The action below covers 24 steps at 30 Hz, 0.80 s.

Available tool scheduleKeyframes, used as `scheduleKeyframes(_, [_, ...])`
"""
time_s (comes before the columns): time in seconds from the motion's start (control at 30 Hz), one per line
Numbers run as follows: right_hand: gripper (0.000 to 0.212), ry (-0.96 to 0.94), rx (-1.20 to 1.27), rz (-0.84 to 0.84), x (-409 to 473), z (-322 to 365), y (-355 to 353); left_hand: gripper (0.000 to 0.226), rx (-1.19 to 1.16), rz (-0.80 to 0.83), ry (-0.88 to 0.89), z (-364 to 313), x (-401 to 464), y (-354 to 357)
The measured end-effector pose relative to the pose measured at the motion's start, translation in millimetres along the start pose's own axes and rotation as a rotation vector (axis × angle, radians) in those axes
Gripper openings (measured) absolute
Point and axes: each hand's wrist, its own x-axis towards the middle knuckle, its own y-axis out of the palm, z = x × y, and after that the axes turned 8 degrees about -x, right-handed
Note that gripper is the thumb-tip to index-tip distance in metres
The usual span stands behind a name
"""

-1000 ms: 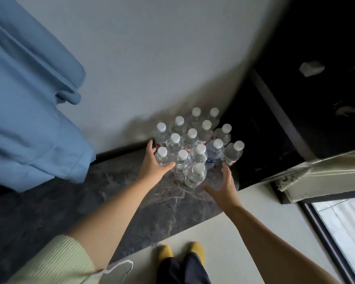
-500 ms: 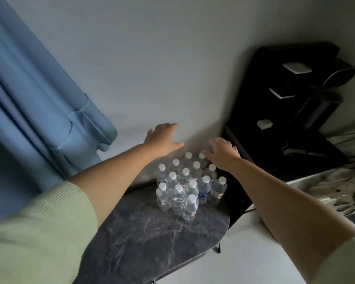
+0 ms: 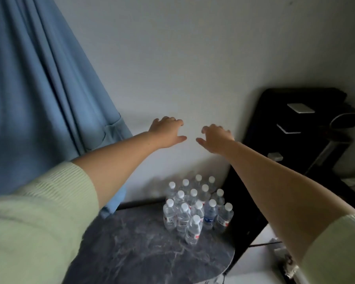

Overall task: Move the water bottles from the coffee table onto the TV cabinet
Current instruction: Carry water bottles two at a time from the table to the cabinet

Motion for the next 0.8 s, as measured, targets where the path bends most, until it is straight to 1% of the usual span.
scheduleKeyframes(0.13, [0.051,-0.151,-0.004,-0.008,14,22,-4,0.059,-0.031,-0.044,-0.18,17,-29,-9])
scheduleKeyframes(0.23, [0.052,-0.29,-0.008,-0.021,17,47,-7,0.059,-0.046,-0.06,-0.35,33,-63,-7])
scheduleKeyframes(0.37, [0.051,-0.478,-0.007,-0.01,5,92,-3,0.056,-0.038,-0.103,-0.551,47,-124,-2])
scheduleKeyframes(0.47, [0.05,-0.634,0.023,-0.009,-16,138,-2,0.054,-0.043,-0.129,-0.694,51,-184,-4])
scheduleKeyframes(0.57, [0.051,-0.817,0.02,0.013,-55,193,-6,0.054,-0.058,-0.158,-0.869,51,-259,-2])
scheduleKeyframes(0.63, [0.05,-0.928,0.035,0.019,-88,232,-10,0.053,-0.027,-0.19,-0.991,47,-315,-3])
scheduleKeyframes(0.8, [0.053,-1.247,0.051,-0.04,-193,315,-28,0.05,-0.034,-0.243,-1.254,19,-450,-20])
